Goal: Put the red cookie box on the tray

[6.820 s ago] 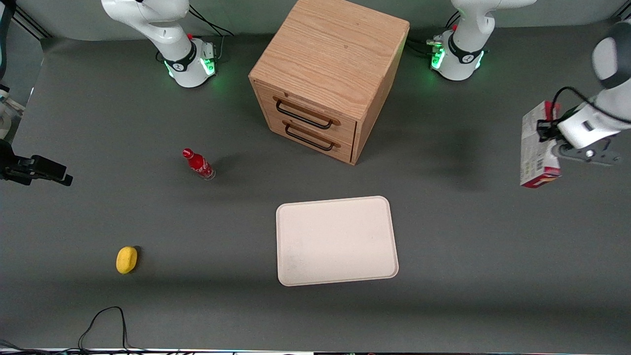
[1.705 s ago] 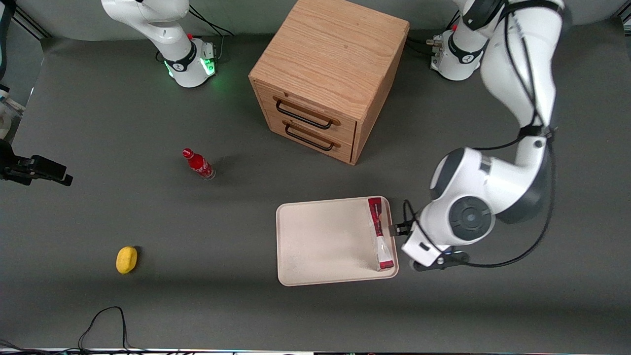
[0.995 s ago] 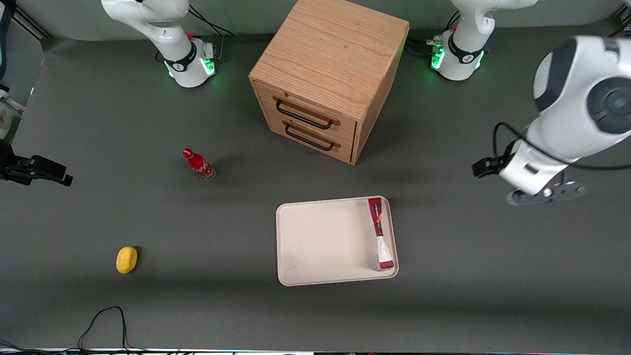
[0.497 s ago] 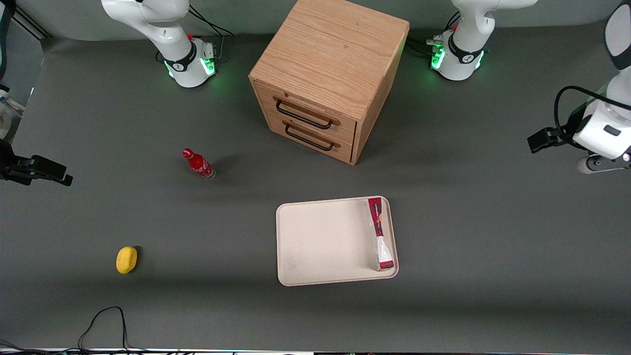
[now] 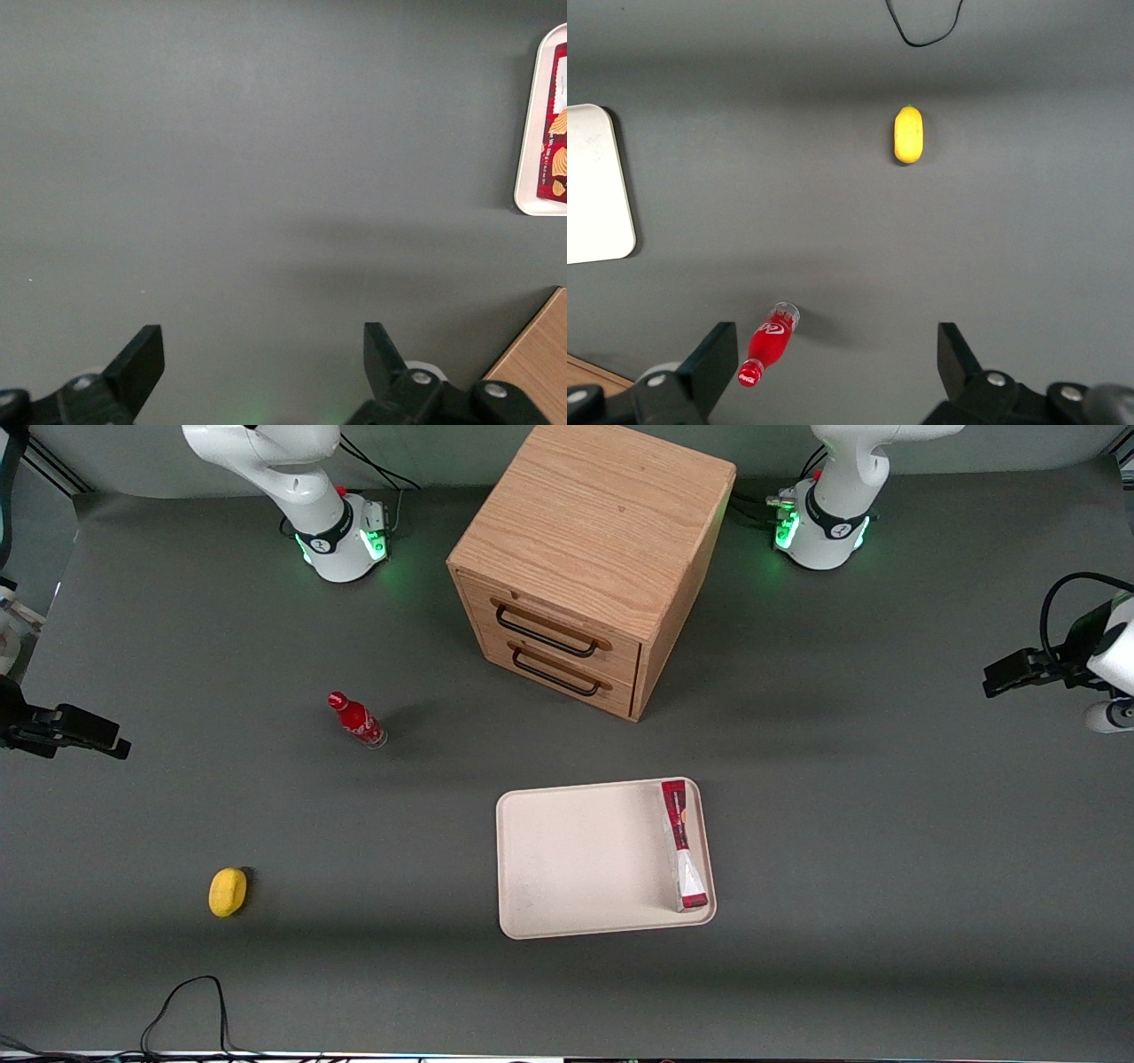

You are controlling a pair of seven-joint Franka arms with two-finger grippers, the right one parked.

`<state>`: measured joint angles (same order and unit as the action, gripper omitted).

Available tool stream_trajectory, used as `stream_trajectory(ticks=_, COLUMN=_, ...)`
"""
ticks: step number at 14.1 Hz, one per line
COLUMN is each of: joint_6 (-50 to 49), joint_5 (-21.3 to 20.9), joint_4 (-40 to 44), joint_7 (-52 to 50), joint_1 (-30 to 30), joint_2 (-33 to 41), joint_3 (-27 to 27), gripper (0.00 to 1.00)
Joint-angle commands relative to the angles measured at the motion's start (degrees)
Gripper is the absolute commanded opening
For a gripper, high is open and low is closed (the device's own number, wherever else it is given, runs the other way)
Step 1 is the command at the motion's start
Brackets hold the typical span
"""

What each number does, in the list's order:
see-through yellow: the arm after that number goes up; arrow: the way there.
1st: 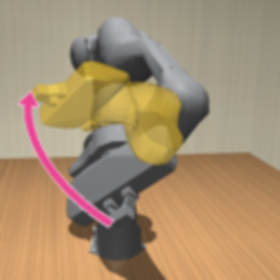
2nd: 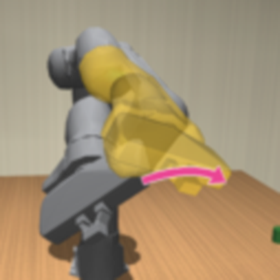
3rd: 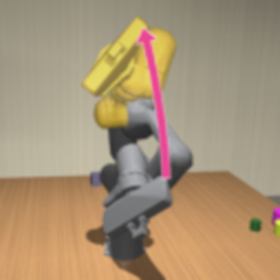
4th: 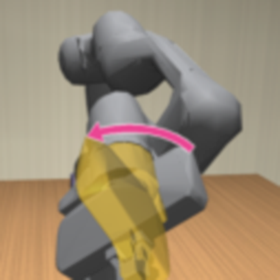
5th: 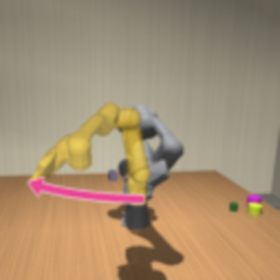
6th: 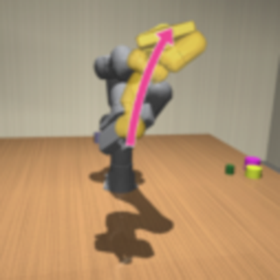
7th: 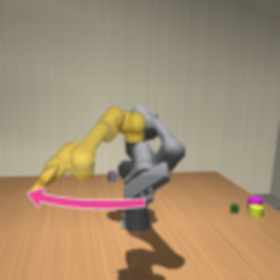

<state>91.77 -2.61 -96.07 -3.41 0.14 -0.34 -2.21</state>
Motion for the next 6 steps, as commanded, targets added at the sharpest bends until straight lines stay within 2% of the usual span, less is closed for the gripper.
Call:
stream_trajectory(ticks=1, joint_6=-1.1, joint_5=0.6, joint_4=3.8, joint_7=1.0, joint_1=2.7, joint_2=-1.5, joint_3=-2.2, gripper=1.00)
stream_trajectory(ticks=3, joint_6=-1.9, joint_5=0.6, joint_4=4.3, joint_7=0.8, joint_1=5.6, joint_2=-1.9, joint_3=-5.2, gripper=1.00)
stream_trajectory(ticks=6, joint_6=-1.9, joint_5=0.6, joint_4=4.4, joint_7=0.9, joint_1=6.1, joint_2=-1.9, joint_3=-5.7, gripper=1.00)
